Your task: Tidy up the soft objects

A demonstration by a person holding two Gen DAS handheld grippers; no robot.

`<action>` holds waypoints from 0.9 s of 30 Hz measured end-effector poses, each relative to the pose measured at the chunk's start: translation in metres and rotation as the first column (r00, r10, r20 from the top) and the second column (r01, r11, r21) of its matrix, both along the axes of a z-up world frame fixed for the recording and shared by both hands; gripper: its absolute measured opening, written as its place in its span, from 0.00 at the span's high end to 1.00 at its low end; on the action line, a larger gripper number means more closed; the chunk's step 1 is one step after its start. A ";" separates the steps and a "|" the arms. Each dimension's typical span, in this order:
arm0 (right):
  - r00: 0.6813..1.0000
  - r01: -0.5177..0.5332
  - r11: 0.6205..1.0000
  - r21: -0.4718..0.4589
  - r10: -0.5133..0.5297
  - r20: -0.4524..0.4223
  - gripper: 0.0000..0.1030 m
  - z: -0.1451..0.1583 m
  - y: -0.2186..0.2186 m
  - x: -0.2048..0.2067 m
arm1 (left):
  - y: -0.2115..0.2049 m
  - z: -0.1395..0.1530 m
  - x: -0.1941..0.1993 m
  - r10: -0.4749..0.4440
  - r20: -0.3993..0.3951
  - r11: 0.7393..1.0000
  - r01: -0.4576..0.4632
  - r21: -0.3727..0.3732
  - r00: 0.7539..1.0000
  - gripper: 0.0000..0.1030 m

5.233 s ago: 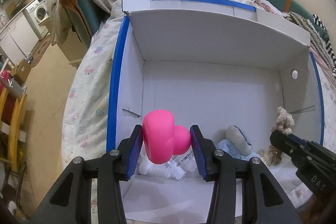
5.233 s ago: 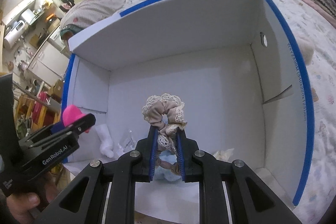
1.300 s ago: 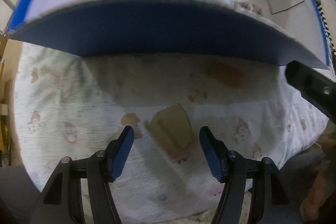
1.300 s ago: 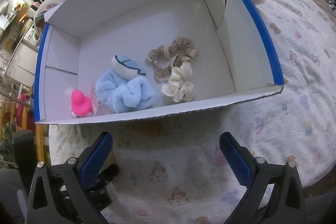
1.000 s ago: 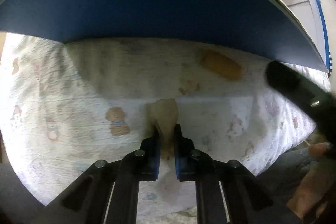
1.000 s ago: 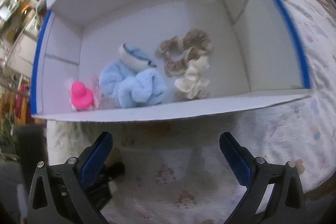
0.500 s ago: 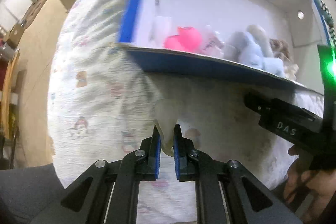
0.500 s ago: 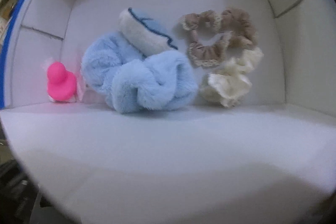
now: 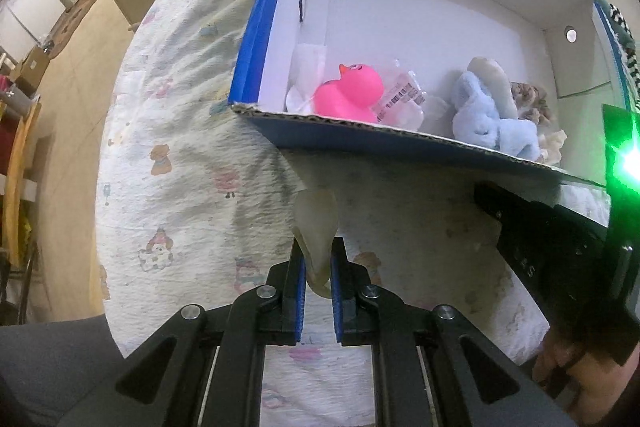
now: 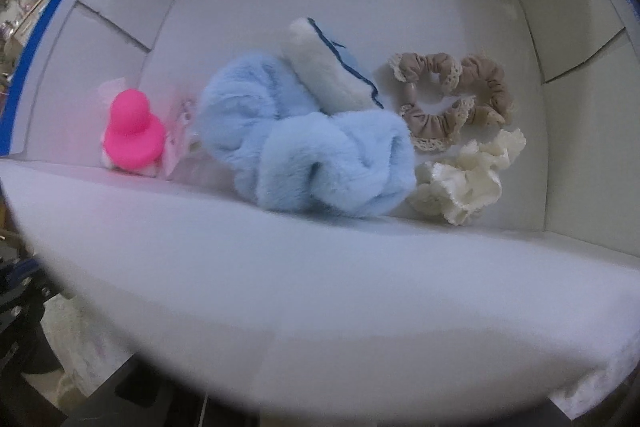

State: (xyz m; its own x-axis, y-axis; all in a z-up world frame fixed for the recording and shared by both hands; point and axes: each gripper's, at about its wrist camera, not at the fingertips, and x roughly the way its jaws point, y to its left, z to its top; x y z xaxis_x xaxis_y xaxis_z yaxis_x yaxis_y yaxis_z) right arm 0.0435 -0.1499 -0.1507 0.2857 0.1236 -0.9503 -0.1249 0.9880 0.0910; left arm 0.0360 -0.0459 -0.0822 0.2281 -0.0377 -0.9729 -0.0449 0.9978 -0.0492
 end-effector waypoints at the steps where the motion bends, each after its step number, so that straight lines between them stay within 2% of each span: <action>1: 1.000 -0.003 1.000 0.015 0.003 0.002 0.87 0.001 0.001 -0.002 | 0.000 0.001 -0.001 0.002 0.004 1.000 -0.002 -0.001 1.000 0.90; 4: 1.000 0.001 0.999 0.052 -0.001 0.008 0.87 0.008 -0.006 -0.011 | 0.008 -0.001 -0.001 0.012 0.012 1.000 -0.012 -0.017 1.000 0.90; 6: 1.000 0.019 0.995 0.101 -0.020 0.013 0.87 0.015 -0.012 -0.017 | 0.014 0.000 -0.002 0.032 0.010 0.997 -0.031 -0.065 0.999 0.90; 8: 0.999 0.044 0.989 0.141 -0.047 0.014 0.87 0.018 -0.021 -0.023 | 0.020 0.001 -0.002 0.046 0.017 0.996 -0.044 -0.083 0.999 0.90; 12: 0.995 0.098 0.959 0.267 -0.103 0.003 0.87 0.027 -0.042 -0.032 | 0.027 0.007 -0.005 0.069 0.029 0.990 -0.065 -0.128 0.997 0.90; 17: 0.992 0.106 0.923 0.370 -0.124 0.024 0.87 0.048 -0.058 -0.036 | 0.033 0.016 -0.012 0.059 0.065 0.990 -0.050 -0.134 0.996 0.90; 20: 0.991 0.091 0.906 0.413 -0.122 0.049 0.87 0.070 -0.066 -0.045 | 0.035 0.025 -0.018 0.054 0.093 0.993 -0.044 -0.106 0.994 0.90; 22: 0.991 0.078 0.907 0.413 -0.117 0.070 0.87 0.077 -0.070 -0.053 | 0.034 0.029 -0.023 0.044 0.113 0.997 -0.036 -0.070 0.993 0.90; 27: 0.989 0.071 0.898 0.434 -0.119 0.085 0.87 0.083 -0.070 -0.066 | 0.031 0.035 -0.029 0.029 0.143 0.999 -0.024 -0.036 0.989 0.90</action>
